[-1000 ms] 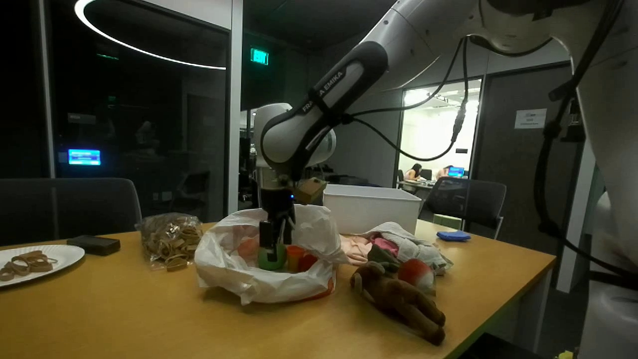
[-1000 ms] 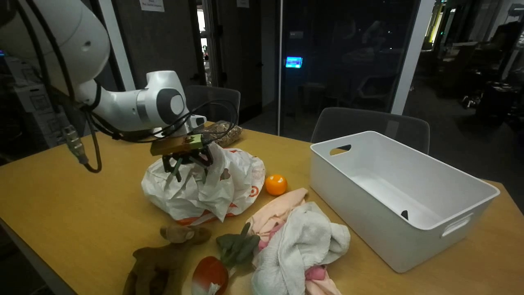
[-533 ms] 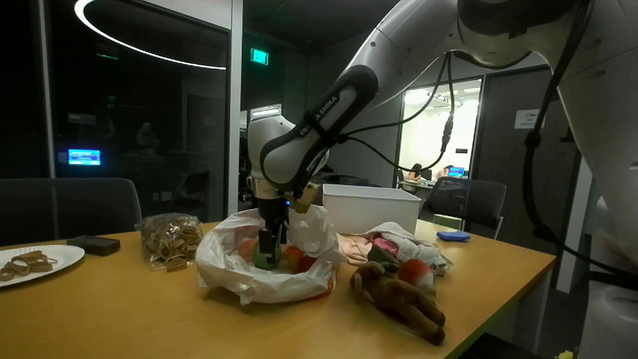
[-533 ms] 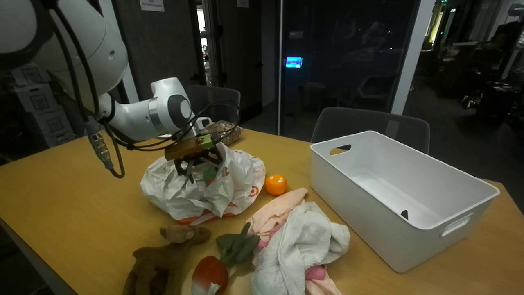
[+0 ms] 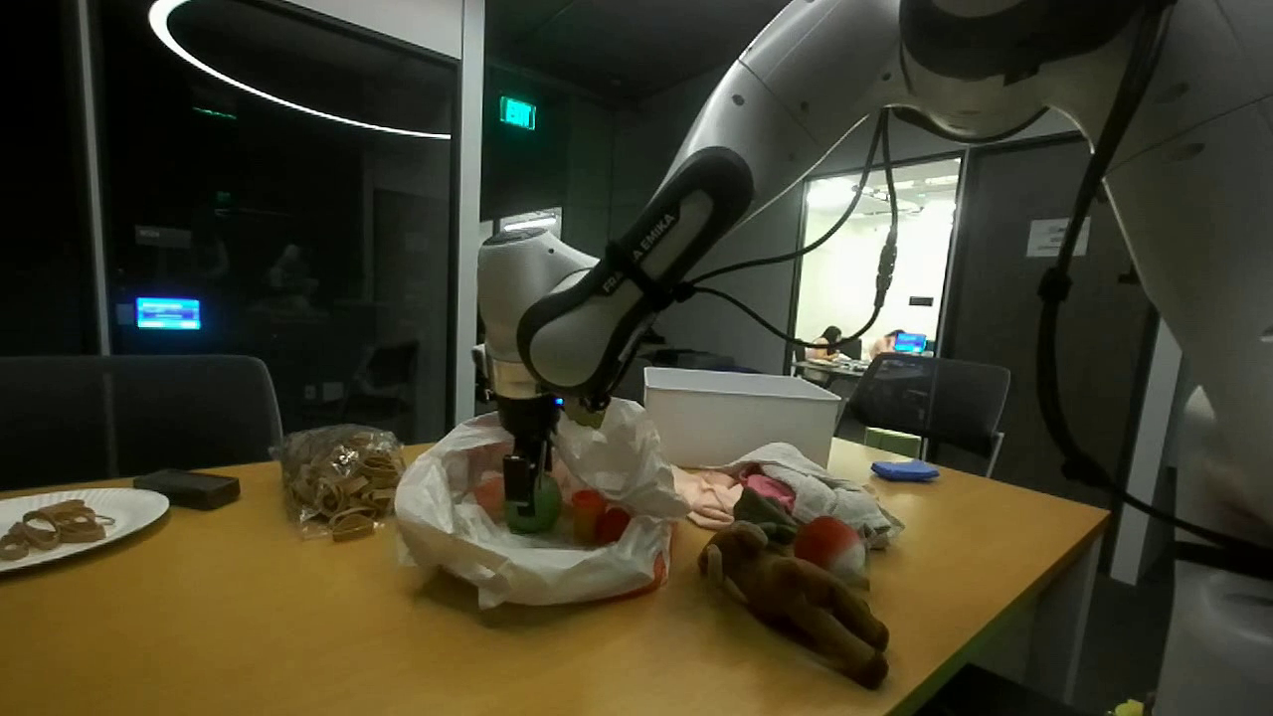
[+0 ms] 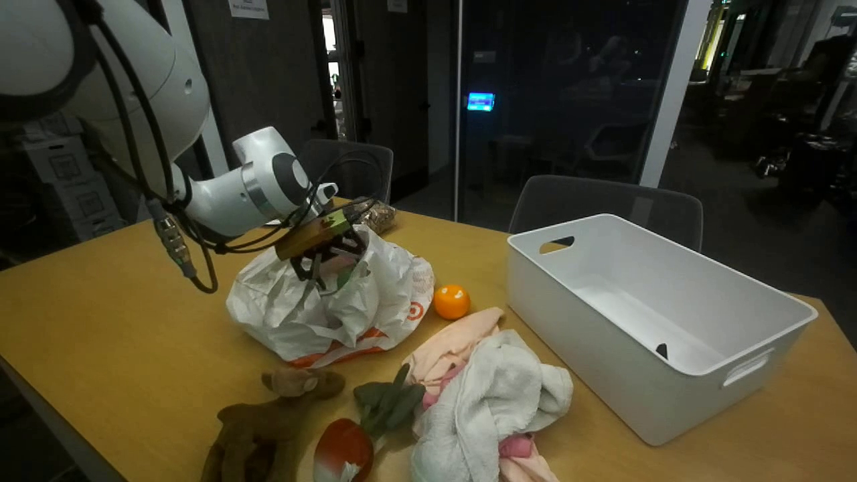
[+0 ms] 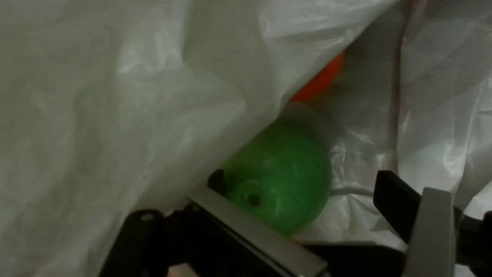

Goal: Empty all the objects from the plastic

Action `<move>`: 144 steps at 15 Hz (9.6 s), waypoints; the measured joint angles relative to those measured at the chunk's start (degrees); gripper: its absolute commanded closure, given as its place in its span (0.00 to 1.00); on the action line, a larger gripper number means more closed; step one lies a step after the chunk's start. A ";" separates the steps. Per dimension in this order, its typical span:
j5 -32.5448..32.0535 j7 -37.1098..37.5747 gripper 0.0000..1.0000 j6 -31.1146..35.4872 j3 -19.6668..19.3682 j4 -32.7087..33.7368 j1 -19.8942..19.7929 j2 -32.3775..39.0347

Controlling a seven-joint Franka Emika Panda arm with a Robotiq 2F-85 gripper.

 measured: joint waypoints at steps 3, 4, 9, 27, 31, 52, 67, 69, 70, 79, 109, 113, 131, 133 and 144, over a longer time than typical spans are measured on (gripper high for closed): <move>-1.38 0.54 0.41 1.21 -0.66 0.11 0.20 0.85; -1.67 0.54 0.47 1.54 -0.96 0.29 0.20 0.96; 0.83 0.11 0.52 1.74 -0.70 0.75 -0.11 0.69; 18.65 -1.65 0.52 -53.81 2.66 1.80 -3.29 -15.02; 12.93 2.43 0.05 -57.87 2.20 -1.87 -3.42 -15.70; 36.77 2.77 0.00 -25.13 3.95 -4.56 -3.83 -12.20; 26.12 15.04 0.00 -23.09 0.96 -3.38 -3.59 -6.39; 25.34 16.12 0.00 -22.51 0.80 -3.40 -3.58 -6.39; 24.33 16.65 0.00 -21.91 0.72 -3.46 -3.56 -6.40; 18.45 18.41 0.00 -16.03 -1.03 -6.00 -3.63 -5.82; 17.35 13.07 0.26 -6.76 -1.51 -8.49 -3.75 -4.53; 17.35 12.74 0.57 -6.54 -1.52 -8.68 -3.78 -4.48; 22.94 8.75 0.77 -44.87 1.89 -6.17 -3.89 -17.57; 18.17 9.37 0.77 -47.06 1.22 -7.43 -4.34 -18.26; 9.93 8.99 0.00 -30.37 2.48 -11.39 -4.36 -18.47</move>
